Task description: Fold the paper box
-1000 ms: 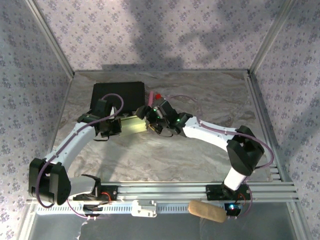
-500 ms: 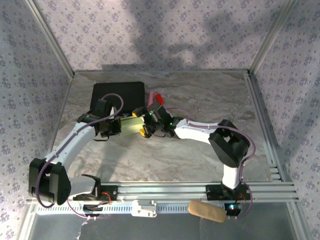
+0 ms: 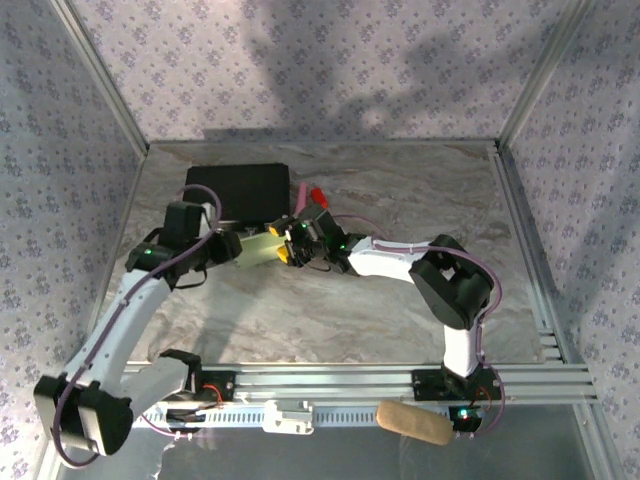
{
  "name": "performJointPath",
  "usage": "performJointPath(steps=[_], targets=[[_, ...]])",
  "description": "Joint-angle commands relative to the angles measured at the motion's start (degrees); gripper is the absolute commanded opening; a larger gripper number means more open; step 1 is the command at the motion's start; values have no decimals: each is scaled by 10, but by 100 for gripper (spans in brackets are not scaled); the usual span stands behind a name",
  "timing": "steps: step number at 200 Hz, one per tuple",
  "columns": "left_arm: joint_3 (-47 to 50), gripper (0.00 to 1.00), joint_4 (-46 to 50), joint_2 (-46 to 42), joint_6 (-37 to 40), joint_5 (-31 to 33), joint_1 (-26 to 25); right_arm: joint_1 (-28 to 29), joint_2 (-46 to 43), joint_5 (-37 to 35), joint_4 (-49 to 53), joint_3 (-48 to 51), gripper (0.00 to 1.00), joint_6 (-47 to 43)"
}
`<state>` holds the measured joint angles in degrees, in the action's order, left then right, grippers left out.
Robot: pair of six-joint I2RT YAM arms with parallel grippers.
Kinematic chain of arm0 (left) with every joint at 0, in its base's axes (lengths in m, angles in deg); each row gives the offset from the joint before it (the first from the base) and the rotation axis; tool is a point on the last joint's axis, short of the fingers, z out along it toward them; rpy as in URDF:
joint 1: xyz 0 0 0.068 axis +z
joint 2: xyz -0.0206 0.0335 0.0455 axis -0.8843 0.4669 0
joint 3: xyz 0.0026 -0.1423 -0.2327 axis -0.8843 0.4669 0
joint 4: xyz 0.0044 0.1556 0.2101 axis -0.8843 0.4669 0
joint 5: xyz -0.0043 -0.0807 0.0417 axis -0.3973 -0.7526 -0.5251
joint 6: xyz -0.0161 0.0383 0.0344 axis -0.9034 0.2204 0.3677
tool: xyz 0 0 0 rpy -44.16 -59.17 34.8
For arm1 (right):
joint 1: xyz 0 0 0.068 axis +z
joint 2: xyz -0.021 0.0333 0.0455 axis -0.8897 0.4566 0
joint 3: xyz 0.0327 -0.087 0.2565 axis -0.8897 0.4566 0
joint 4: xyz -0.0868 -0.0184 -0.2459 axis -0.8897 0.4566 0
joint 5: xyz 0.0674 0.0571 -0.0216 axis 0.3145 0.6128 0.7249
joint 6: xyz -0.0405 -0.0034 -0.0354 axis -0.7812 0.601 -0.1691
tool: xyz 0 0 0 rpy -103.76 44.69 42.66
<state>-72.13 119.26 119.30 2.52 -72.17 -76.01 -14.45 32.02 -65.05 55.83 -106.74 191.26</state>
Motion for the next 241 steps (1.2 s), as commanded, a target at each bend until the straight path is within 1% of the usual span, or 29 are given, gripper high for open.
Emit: performJointPath(steps=[1,20,36,68,96,175,192,218,241], targets=[[-7,50,-13,8,-31,-45,41,-2,18,1,-5,8,58,-3],[13,50,-73,26,-55,-89,67,-1,20,2,-2,5,57,-5],[19,50,-92,49,-64,-106,76,-1,21,3,0,5,57,-5],[35,50,-118,73,-70,-102,81,-1,22,1,8,0,56,-9],[48,45,-136,92,-68,-106,84,-2,28,3,11,-7,56,-10],[101,40,-161,84,-49,-74,87,-10,43,8,24,-23,55,-13],[109,37,-170,87,-45,-67,88,-13,44,9,26,-34,55,-14],[112,28,-178,101,-38,-61,89,-16,48,15,28,-39,55,-18],[112,23,-179,111,-31,-55,90,-21,39,15,29,-41,59,-50]])
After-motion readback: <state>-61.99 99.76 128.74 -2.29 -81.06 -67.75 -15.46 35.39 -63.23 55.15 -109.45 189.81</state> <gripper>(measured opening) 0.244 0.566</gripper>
